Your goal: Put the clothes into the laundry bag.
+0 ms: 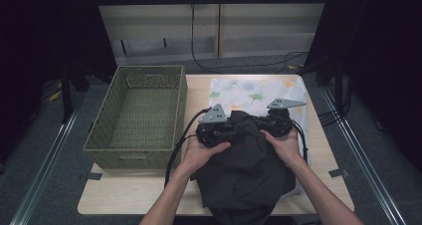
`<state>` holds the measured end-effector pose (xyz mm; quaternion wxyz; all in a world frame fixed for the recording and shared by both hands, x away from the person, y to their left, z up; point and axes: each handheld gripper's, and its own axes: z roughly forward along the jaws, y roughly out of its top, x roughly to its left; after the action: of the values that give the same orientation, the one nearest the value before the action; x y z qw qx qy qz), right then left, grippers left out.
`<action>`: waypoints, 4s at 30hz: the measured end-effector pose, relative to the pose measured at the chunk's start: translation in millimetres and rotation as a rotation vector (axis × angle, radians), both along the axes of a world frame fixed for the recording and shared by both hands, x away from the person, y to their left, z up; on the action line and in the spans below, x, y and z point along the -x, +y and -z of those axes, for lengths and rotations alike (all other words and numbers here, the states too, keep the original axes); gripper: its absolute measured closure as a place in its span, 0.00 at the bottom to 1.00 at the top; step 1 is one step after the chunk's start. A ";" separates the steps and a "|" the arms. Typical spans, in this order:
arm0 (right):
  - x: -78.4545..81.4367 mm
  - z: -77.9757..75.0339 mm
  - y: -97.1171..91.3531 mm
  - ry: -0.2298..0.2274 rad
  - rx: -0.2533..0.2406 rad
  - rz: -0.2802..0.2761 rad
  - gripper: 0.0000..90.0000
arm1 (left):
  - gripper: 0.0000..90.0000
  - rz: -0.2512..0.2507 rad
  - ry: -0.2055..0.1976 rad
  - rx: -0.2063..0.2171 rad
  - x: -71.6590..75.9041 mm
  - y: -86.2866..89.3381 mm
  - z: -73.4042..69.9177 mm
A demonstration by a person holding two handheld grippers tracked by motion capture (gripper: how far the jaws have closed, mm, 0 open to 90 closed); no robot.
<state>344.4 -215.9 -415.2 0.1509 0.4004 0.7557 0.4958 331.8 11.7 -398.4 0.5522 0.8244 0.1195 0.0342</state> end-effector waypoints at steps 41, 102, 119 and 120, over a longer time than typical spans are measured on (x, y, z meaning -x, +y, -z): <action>40.8 1.9 -25.2 -0.015 0.038 -0.009 1.00 | 0.13 -0.276 0.098 -0.147 -36.0 23.4 63.0; 45.7 12.8 -18.9 0.029 0.050 -0.055 1.00 | 0.31 -0.201 0.060 -0.059 -5.5 10.5 43.3; 45.5 4.3 -22.6 0.013 0.018 -0.043 1.00 | 0.67 -0.206 -0.005 -0.184 11.9 -30.9 89.5; 45.7 3.5 -23.2 0.010 0.020 -0.045 1.00 | 0.78 -0.201 -0.002 -0.191 9.6 -28.0 88.3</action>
<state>298.7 -239.1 -418.8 0.1400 0.3843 0.7702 0.4895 322.2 -16.3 -486.8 0.4653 0.8570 0.1971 0.1014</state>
